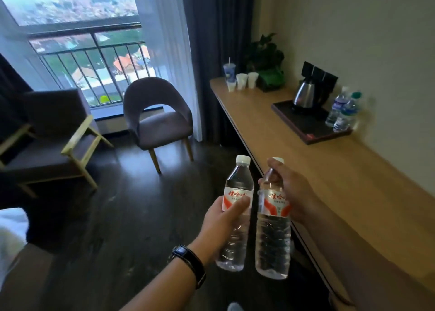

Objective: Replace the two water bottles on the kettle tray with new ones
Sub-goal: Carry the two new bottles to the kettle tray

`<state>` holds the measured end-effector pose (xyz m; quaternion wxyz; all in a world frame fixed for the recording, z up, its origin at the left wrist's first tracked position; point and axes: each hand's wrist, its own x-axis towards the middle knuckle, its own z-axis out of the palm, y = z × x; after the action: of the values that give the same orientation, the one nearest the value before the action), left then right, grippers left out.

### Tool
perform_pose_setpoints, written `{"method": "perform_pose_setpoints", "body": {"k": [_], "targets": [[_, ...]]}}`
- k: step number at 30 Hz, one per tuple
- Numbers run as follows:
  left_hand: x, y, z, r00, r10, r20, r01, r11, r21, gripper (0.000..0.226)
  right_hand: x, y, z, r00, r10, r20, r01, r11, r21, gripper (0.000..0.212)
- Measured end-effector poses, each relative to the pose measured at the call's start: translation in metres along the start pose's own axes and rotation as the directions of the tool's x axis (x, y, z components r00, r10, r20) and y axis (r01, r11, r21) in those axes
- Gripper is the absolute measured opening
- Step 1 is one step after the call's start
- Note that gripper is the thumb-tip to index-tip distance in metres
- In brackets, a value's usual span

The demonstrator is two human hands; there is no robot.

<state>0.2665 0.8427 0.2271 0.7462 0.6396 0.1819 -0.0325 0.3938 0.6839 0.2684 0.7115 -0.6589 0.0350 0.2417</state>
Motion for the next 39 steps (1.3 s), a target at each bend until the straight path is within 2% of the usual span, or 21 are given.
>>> {"method": "perform_pose_setpoints", "body": {"k": [9,14,17,22,26,29,32,36,39], "targets": [[0.170,0.082,-0.053,0.999,0.000,0.044,0.001,1.000,-0.020,0.068,0.165,-0.080,0.037,1.000,-0.006,-0.028,0.008,0.997,0.078,0.051],[0.289,0.111,-0.073,0.992,-0.001,0.128,-0.003,0.999,0.032,0.060,0.254,-0.104,0.043,0.985,-0.019,-0.174,0.033,0.996,0.079,0.045],[0.359,0.128,-0.077,0.965,-0.007,0.261,-0.004,0.999,0.043,0.054,0.299,-0.113,0.041,0.957,-0.062,-0.283,0.089,0.993,0.083,0.037],[0.464,0.158,-0.064,0.879,-0.080,0.470,0.063,0.997,0.052,0.054,0.359,-0.127,0.024,0.852,-0.034,-0.522,0.096,0.991,0.092,0.055],[0.533,0.172,-0.030,0.823,-0.207,0.529,0.140,0.977,0.163,0.058,0.389,-0.134,0.001,0.752,0.010,-0.659,0.130,0.978,0.163,0.074],[0.576,0.174,0.000,0.770,-0.280,0.574,0.154,0.954,0.259,0.063,0.409,-0.138,-0.022,0.689,0.043,-0.724,0.143,0.971,0.194,0.064],[0.616,0.171,0.034,0.725,-0.281,0.629,0.053,0.933,0.356,0.061,0.428,-0.135,-0.048,0.607,0.018,-0.795,0.181,0.970,0.160,0.063],[0.660,0.165,0.080,0.653,-0.271,0.708,-0.135,0.877,0.460,0.041,0.453,-0.127,-0.084,0.549,-0.003,-0.836,0.161,0.982,0.103,0.054],[0.697,0.161,0.116,0.600,-0.304,0.740,-0.204,0.836,0.509,0.050,0.472,-0.117,-0.112,0.518,-0.008,-0.855,0.168,0.981,0.093,0.047]]}}
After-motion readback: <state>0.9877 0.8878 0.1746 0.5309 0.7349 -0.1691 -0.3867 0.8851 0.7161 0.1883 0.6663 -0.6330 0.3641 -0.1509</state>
